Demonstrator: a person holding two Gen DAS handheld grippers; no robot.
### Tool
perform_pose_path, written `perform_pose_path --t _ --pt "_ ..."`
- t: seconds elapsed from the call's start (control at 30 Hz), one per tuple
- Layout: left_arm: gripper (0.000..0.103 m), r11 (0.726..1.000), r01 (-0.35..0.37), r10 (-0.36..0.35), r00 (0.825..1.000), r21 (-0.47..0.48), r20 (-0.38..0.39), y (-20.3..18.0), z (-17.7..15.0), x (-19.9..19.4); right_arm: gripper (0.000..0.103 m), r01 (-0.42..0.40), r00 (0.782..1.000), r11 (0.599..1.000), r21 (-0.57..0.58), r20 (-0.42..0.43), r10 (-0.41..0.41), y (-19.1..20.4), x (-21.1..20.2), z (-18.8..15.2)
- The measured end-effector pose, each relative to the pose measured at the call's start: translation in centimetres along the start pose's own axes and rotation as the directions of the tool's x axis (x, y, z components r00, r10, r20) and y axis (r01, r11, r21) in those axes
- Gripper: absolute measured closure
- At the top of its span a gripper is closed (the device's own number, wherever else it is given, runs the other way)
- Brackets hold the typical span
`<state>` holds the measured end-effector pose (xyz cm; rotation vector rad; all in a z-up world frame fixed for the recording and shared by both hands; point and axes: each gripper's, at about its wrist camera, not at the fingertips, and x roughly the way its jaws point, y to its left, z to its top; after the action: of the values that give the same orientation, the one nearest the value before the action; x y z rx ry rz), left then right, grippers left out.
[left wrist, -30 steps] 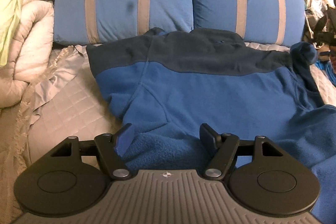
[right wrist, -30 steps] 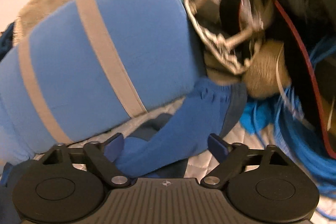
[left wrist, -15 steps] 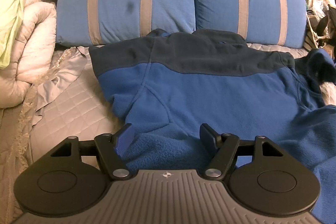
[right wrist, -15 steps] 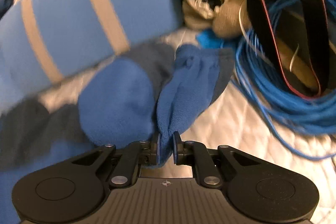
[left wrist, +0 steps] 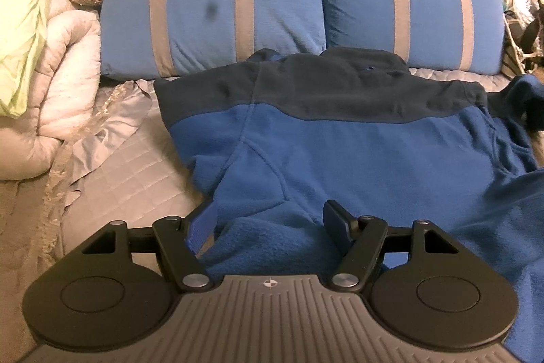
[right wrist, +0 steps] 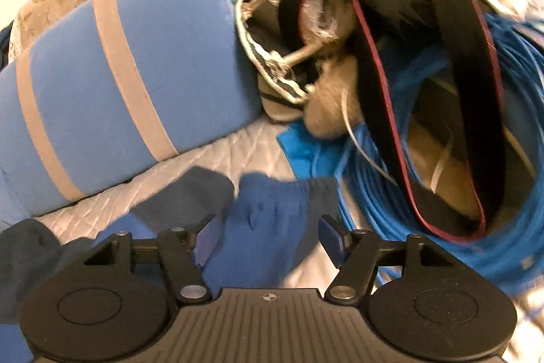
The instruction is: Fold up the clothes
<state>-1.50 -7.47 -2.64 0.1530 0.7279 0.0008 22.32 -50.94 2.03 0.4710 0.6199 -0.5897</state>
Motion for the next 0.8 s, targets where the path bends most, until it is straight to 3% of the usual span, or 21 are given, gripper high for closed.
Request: perform_pose_path --t 0.17,0.2,0.23,0.27,0.33,0.47,0.57,0.67,0.73,0.8 --pt "0.033 1.000 -0.019 0.019 1.000 0.009 -0.003 -0.1 0.1 0.2 0.048 0.051 0.997 0.998 -0.047 -0.055 -0.053 1.2 4.1 0.6" --pt "0.033 1.000 -0.022 0.022 1.000 0.011 -0.003 -0.2 0.1 0.2 0.059 0.077 0.995 0.996 -0.055 -0.061 -0.080 1.2 4.9 0.4" --pt "0.033 1.000 -0.025 0.025 1.000 0.012 -0.004 -0.2 0.1 0.2 0.080 0.096 0.993 0.994 -0.058 -0.065 -0.100 1.2 5.5 0.4" --pt "0.033 1.000 -0.027 0.027 1.000 0.013 -0.004 -0.2 0.2 0.2 0.091 0.103 0.992 0.994 -0.046 -0.064 -0.106 0.9 5.8 0.4" --pt "0.033 1.000 -0.027 0.027 1.000 0.015 -0.005 -0.2 0.3 0.3 0.094 0.114 0.992 0.993 -0.027 -0.055 -0.116 0.5 6.0 0.5" --pt "0.034 0.999 -0.027 0.027 1.000 0.017 -0.003 -0.2 0.2 0.3 0.098 0.092 0.991 0.995 -0.027 0.102 -0.089 0.0 2.4 2.2" --pt "0.034 1.000 -0.026 0.026 1.000 0.015 -0.001 -0.2 0.2 0.3 0.098 0.022 0.959 1.000 0.009 0.282 -0.024 -1.8 -2.7 4.6" --pt "0.034 1.000 -0.027 0.027 1.000 0.012 0.001 -0.2 0.1 0.3 0.098 0.012 0.915 0.999 0.038 0.402 -0.026 -4.8 -7.4 6.6" --pt "0.034 1.000 -0.029 0.029 1.000 0.012 0.003 -0.2 0.1 0.3 0.098 0.048 0.894 0.997 0.058 0.442 -0.069 -7.3 -9.6 7.0" --pt "0.034 0.999 -0.031 0.031 1.000 0.013 0.005 -0.2 0.1 0.3 0.098 0.117 0.896 0.990 0.084 0.422 -0.141 -10.2 -10.6 6.4"
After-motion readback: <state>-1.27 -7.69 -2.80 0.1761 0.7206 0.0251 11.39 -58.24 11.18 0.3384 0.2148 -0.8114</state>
